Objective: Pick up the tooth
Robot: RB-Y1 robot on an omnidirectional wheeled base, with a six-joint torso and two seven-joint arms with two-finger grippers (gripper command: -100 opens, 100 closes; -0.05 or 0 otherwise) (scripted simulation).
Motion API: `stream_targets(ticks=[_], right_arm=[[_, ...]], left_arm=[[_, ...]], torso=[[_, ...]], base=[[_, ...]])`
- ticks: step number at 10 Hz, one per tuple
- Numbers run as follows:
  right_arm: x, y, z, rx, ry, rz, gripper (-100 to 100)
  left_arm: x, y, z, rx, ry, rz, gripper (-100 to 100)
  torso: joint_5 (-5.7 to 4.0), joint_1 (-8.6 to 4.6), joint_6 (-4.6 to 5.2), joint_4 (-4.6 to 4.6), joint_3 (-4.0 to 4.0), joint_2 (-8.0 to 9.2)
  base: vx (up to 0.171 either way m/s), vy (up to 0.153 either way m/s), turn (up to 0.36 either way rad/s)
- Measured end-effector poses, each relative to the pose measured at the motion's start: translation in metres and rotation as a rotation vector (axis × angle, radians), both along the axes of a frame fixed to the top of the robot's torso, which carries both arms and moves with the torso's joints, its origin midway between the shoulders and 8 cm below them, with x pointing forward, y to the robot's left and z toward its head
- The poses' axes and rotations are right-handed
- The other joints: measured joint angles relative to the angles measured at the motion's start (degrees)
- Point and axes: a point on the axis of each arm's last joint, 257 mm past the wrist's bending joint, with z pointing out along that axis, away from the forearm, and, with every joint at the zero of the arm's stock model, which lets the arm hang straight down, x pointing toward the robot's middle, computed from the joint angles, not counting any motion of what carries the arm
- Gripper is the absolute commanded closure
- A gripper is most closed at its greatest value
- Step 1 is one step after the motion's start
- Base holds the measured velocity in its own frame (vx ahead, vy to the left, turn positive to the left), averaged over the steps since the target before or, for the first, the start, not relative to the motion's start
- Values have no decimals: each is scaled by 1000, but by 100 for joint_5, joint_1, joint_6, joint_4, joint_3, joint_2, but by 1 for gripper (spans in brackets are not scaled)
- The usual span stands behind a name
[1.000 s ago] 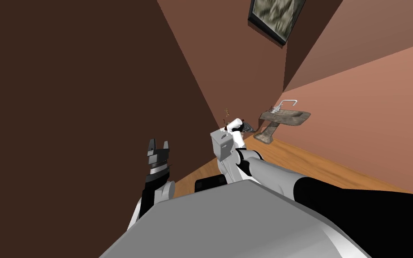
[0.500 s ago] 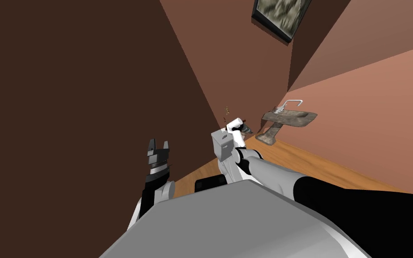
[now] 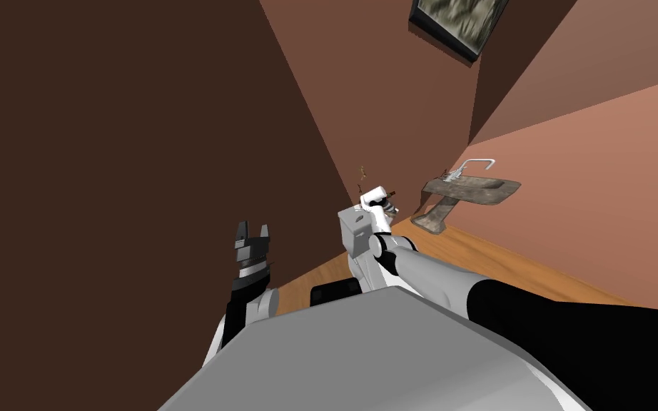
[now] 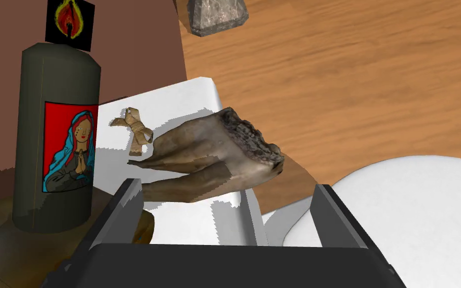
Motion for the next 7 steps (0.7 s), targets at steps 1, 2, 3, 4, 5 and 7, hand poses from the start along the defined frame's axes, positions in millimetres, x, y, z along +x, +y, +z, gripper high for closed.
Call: stream_targets(ticks=[1, 2, 3, 4, 5, 7], right_arm=[[4, 5, -4, 27, 1, 20, -100], [9, 10, -7, 53, 3, 41, -100], [14, 15, -10, 79, 3, 63, -100], [18, 20, -11, 104, 1, 86, -100], [23, 27, -12, 128, 0, 110, -100], [33, 37, -14, 177, -4, 157, -100]], left_arm=[[0, 0, 0, 0, 0, 0, 0], [0, 0, 0, 0, 0, 0, 0], [0, 0, 0, 0, 0, 0, 0], [0, 0, 0, 0, 0, 0, 0], [0, 0, 0, 0, 0, 0, 0], [0, 0, 0, 0, 0, 0, 0]], torso=[[0, -1, 0, 0, 1, 1], [-1, -3, 1, 0, 1, 2], [-1, -2, 1, 1, 2, 3], [0, -1, 1, 1, 4, 6], [0, 1, 0, 2, 5, 8], [0, 0, 1, 2, 5, 8]], base=[[-15, -23, 74], [-19, -21, 70], [-27, -18, 66], [-30, -12, 88], [-27, -12, 82], [-29, -16, 74]])
